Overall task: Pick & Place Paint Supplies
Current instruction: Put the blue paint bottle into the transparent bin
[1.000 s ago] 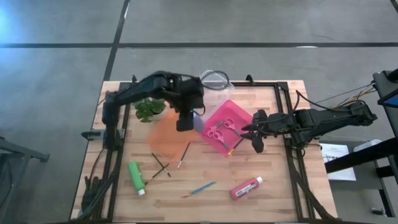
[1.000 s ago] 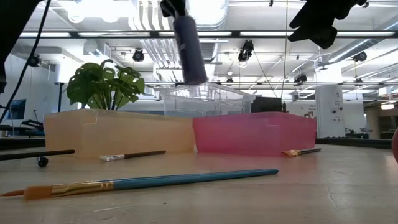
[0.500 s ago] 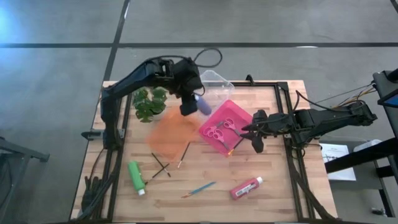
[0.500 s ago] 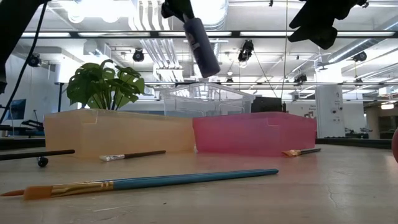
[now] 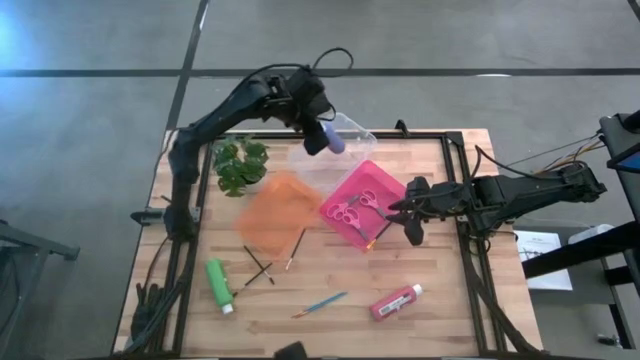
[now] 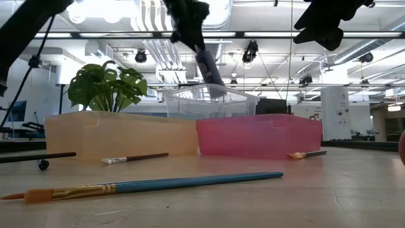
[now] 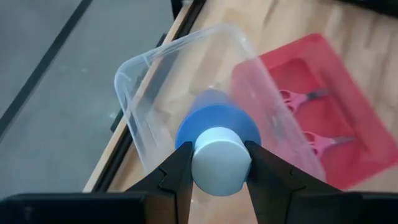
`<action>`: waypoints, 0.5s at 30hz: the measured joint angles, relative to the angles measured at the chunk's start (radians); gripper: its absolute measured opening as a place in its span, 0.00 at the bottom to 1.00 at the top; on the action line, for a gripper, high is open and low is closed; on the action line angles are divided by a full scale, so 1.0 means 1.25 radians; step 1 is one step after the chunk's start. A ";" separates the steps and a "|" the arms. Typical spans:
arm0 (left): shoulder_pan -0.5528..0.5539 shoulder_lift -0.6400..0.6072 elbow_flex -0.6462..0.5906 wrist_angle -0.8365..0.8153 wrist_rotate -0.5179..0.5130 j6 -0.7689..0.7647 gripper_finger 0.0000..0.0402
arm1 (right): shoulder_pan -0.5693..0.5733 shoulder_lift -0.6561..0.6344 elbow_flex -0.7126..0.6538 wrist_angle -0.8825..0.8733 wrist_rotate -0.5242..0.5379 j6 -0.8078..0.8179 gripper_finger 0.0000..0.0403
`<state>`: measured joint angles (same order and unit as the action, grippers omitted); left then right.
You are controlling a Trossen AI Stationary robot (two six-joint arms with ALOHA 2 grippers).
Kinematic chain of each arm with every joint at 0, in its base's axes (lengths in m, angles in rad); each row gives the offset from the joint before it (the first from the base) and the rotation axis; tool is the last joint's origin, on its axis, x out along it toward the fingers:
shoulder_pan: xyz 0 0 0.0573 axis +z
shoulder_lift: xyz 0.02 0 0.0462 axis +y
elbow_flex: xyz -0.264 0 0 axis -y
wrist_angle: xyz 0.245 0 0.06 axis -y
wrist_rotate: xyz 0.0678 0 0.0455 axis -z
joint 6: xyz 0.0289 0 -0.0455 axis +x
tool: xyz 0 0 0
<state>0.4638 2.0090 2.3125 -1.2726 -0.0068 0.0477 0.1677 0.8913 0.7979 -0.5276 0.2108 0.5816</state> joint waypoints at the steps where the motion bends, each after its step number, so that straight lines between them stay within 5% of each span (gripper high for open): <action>1: 0.008 0.012 -0.001 0.009 0.000 0.001 0.31 | 0.000 0.000 0.000 0.000 0.000 0.001 0.39; 15: 0.062 0.119 0.014 -0.030 0.018 0.012 0.31 | -0.002 0.008 -0.004 0.009 0.002 0.012 0.39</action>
<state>0.5414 2.1581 2.3294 -1.3096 0.0160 0.0627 0.1658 0.9019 0.7929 -0.5167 0.2129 0.5961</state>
